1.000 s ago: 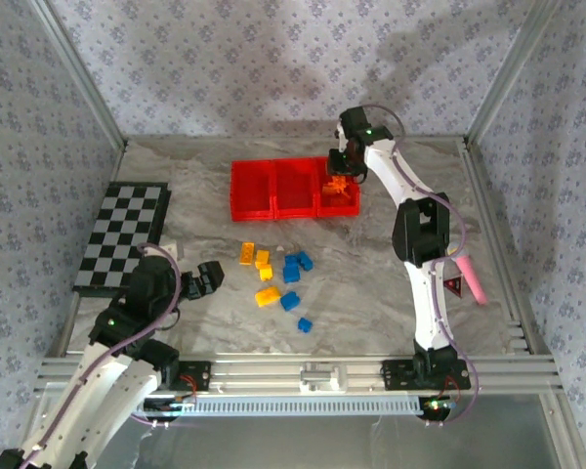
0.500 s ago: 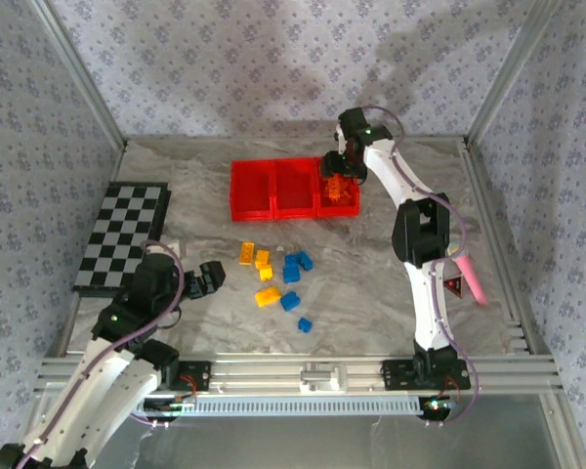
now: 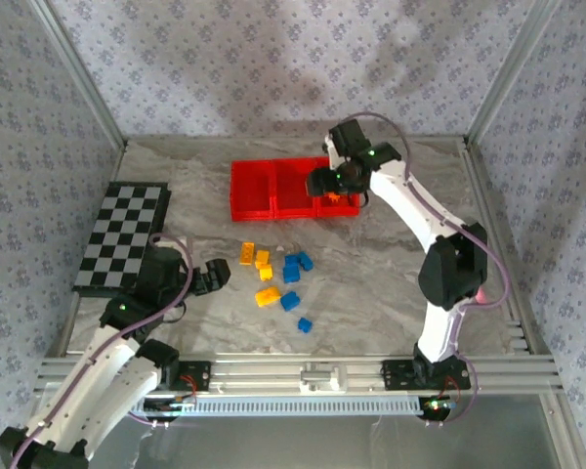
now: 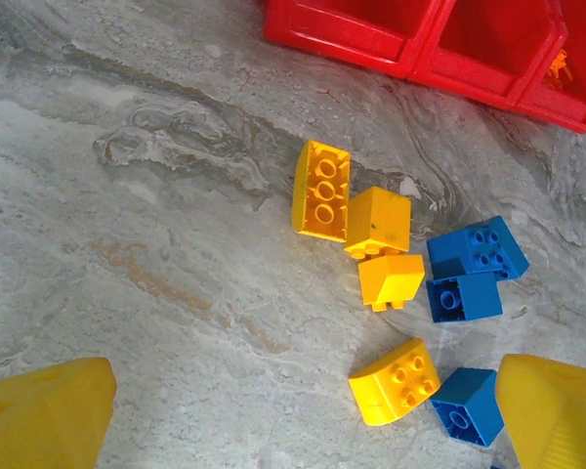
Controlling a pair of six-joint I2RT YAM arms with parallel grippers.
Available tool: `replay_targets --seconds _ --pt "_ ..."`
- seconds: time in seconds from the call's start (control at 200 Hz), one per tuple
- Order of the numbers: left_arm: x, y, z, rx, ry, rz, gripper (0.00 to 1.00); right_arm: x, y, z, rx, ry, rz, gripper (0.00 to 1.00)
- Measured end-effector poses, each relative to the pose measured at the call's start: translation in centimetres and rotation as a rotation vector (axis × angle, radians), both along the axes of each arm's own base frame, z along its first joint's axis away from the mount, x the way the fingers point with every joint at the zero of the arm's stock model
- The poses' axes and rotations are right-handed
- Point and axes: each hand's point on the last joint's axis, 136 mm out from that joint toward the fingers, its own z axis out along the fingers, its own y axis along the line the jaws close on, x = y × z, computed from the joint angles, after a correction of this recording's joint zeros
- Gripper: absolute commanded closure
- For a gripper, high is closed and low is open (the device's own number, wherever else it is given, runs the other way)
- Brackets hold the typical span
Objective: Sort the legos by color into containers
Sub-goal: Pick up the lego from the center of the table.
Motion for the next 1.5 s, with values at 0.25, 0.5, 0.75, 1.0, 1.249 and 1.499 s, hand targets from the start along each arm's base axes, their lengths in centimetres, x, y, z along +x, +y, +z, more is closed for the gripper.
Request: replay_targets --seconds 0.25,0.5,0.75,1.0,1.249,1.499 --pt "0.5 -0.5 0.3 -0.014 -0.015 -0.01 0.0 -6.1 0.6 -5.9 -0.099 0.121 0.081 0.27" --pt "0.6 -0.7 0.3 -0.019 -0.014 -0.016 0.0 -10.4 1.2 -8.5 -0.17 0.165 0.184 0.28" --pt "0.6 -0.7 0.3 -0.019 -0.015 -0.016 0.0 -12.2 3.3 -9.3 -0.222 0.148 0.293 0.29" --pt "0.6 -0.6 0.7 -0.027 -0.03 -0.016 0.0 -12.4 3.1 -12.6 -0.311 0.194 0.32 0.32" --pt "0.5 -0.6 0.8 -0.028 -0.033 -0.015 0.0 -12.5 3.5 -13.8 -0.332 0.216 0.337 0.35" --pt "0.5 -0.6 0.8 -0.028 -0.032 -0.016 0.0 -12.1 3.9 -14.9 -0.344 0.231 0.347 0.46"
